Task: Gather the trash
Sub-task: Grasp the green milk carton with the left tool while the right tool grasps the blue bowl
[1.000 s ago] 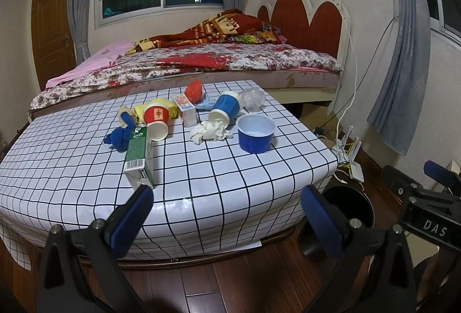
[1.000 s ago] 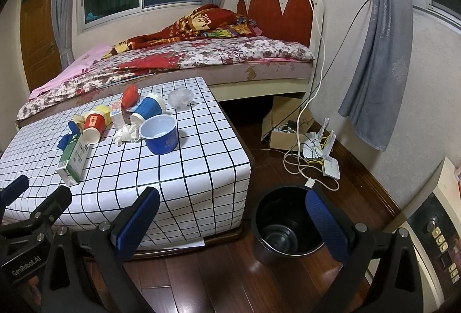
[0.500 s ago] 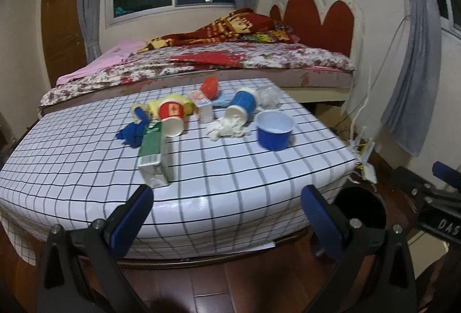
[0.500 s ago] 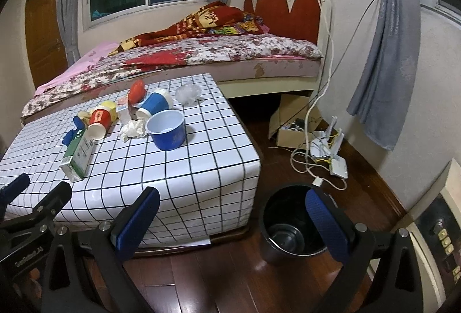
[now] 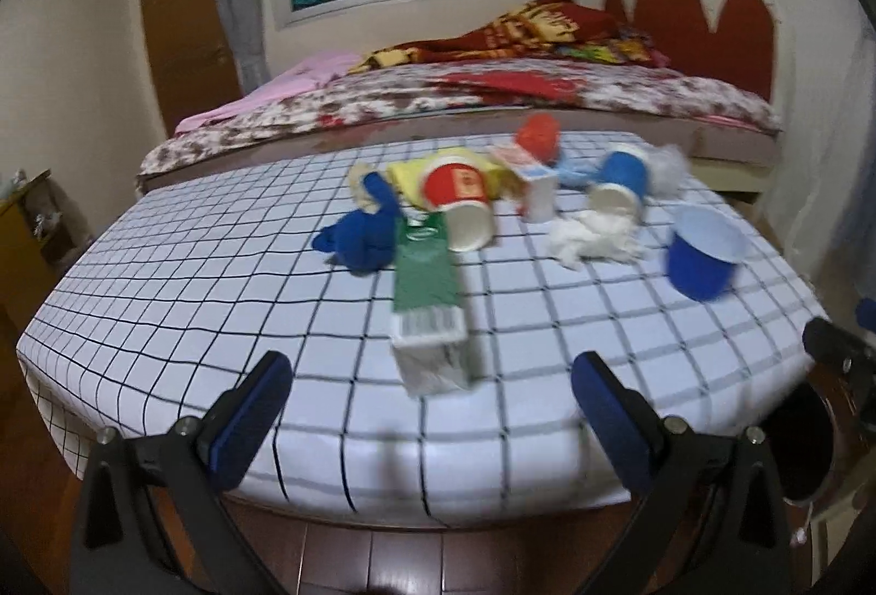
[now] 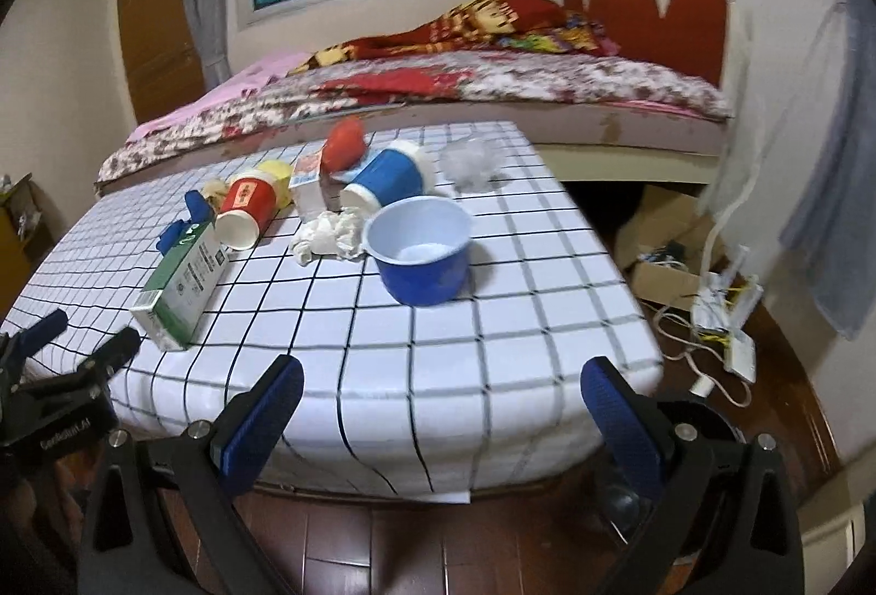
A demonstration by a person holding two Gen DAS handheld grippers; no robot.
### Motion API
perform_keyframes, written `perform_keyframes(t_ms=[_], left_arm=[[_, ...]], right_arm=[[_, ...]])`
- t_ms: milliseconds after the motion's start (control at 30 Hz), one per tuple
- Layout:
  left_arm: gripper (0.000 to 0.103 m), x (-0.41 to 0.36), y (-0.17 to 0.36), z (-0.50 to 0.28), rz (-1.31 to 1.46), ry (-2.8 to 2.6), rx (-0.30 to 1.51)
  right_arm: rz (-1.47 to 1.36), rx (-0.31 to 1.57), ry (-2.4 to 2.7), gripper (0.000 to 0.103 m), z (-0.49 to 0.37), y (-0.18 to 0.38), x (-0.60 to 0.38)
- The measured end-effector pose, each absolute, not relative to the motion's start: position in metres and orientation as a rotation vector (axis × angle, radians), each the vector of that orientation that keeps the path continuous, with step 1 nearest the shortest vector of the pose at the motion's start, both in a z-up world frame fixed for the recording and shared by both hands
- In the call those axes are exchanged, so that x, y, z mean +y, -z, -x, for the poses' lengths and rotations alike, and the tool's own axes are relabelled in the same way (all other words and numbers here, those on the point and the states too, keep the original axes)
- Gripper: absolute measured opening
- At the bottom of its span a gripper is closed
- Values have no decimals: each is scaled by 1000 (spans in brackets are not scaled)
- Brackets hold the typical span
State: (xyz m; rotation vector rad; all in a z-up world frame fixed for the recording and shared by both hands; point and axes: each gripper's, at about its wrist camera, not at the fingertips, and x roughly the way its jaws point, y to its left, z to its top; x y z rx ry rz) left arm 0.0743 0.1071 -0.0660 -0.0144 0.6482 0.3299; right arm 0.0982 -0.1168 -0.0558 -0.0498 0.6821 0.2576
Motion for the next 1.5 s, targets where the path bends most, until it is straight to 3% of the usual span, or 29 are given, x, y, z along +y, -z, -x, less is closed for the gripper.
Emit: perform_keyframes(t_ms=[533, 700, 800, 933, 1500], left_arm=[[102, 140, 100, -139, 97, -372, 742], [102, 147, 103, -143, 106, -363, 751], [89, 151, 103, -143, 136, -343, 748], [41, 155, 104, -144, 168, -290, 763], [40, 73, 59, -123, 79, -81, 648]], right_arm=[[76, 740, -239, 101, -205, 84, -80], [87, 740, -252, 85, -212, 86, -76], [95, 736, -253, 80, -214, 88, -74], [99, 731, -256, 78, -213, 88, -76], [46, 581, -239, 77, -147, 40, -138]])
